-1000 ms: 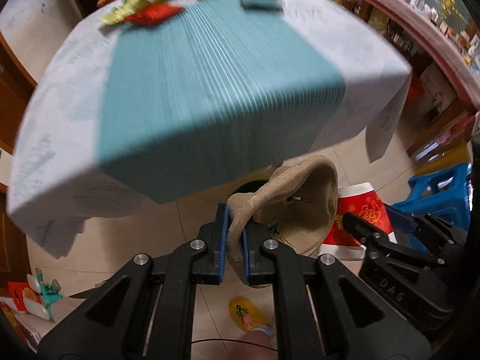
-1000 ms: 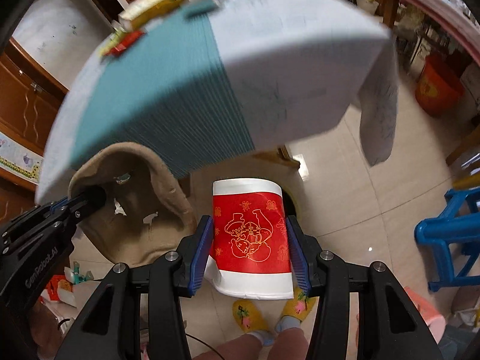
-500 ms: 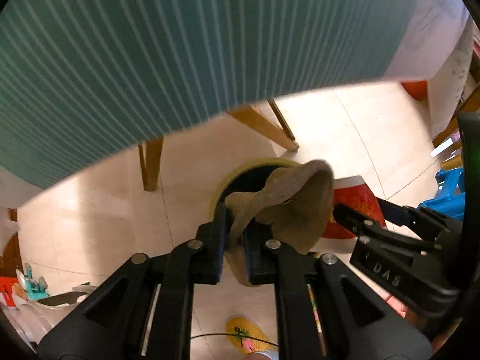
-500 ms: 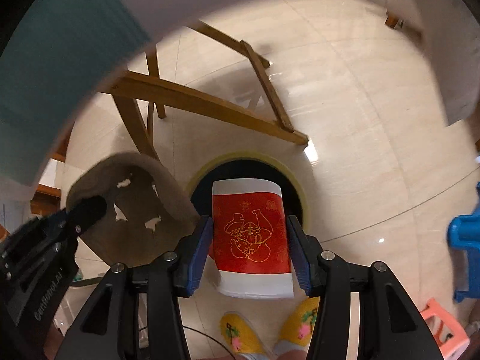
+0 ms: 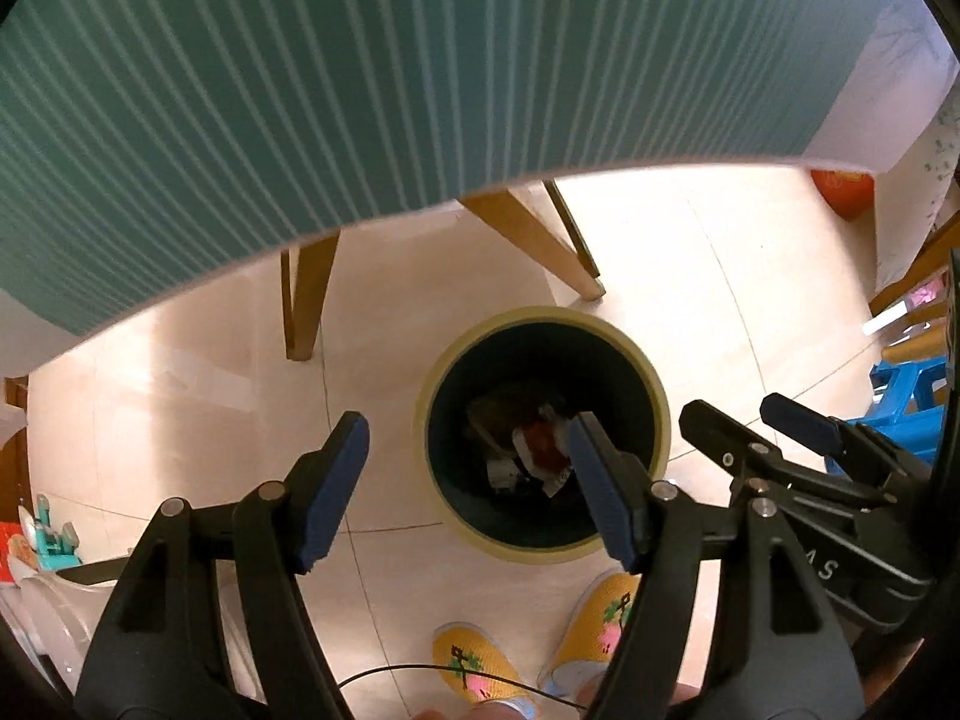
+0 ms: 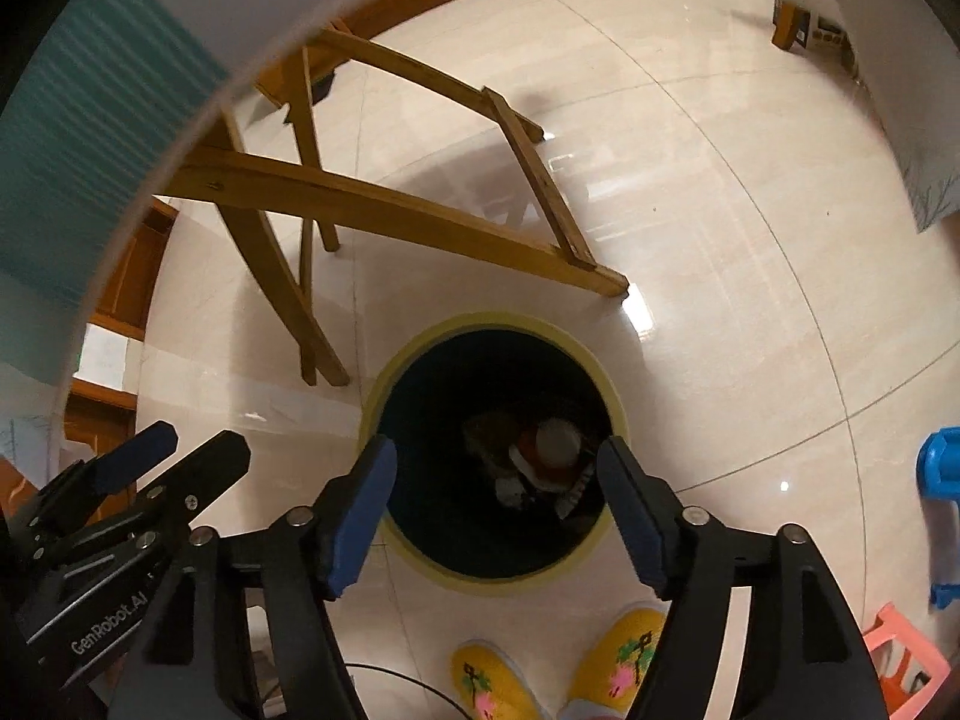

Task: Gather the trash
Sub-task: 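Raise both tools back above the table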

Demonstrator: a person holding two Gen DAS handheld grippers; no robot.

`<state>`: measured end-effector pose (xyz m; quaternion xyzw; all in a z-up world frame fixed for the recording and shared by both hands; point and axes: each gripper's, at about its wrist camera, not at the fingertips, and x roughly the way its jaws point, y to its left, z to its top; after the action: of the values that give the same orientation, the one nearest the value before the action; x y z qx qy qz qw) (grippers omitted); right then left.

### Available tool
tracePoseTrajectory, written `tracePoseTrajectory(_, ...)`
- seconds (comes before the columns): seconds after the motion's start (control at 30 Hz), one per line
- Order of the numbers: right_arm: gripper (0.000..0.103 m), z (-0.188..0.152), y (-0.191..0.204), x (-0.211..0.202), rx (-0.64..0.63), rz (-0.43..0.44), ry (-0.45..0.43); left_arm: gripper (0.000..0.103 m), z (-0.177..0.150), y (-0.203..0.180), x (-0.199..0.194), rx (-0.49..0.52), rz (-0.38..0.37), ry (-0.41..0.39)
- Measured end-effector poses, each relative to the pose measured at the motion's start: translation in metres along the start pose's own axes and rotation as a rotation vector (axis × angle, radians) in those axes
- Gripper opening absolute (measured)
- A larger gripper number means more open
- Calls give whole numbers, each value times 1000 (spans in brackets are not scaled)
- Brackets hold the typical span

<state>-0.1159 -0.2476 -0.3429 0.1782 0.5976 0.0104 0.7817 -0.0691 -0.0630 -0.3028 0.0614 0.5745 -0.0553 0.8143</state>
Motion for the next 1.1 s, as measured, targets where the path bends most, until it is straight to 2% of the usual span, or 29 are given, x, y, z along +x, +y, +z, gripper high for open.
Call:
tracePoseTrajectory(0.2,73,6,12,-39,-2,1,1,66,3,-2,-38,-10,16,0)
tracePoseTrajectory(0.33,73,10,22,-77,-11,-5,-2,66,8,4,-87,-22,19,-7)
tracePoseTrajectory(0.6,73,20,65,-184,-18,-7,-14,66,31,25,-196,-33,43,-56)
tracePoseTrajectory(0.9,76,33,137,-310,-51,16,-105,66,62,55,-317,4,42,-162)
tracePoseTrajectory(1.1,76,48,174,-373,-48,10,-196,66,86,81,-388,19,47,-243)
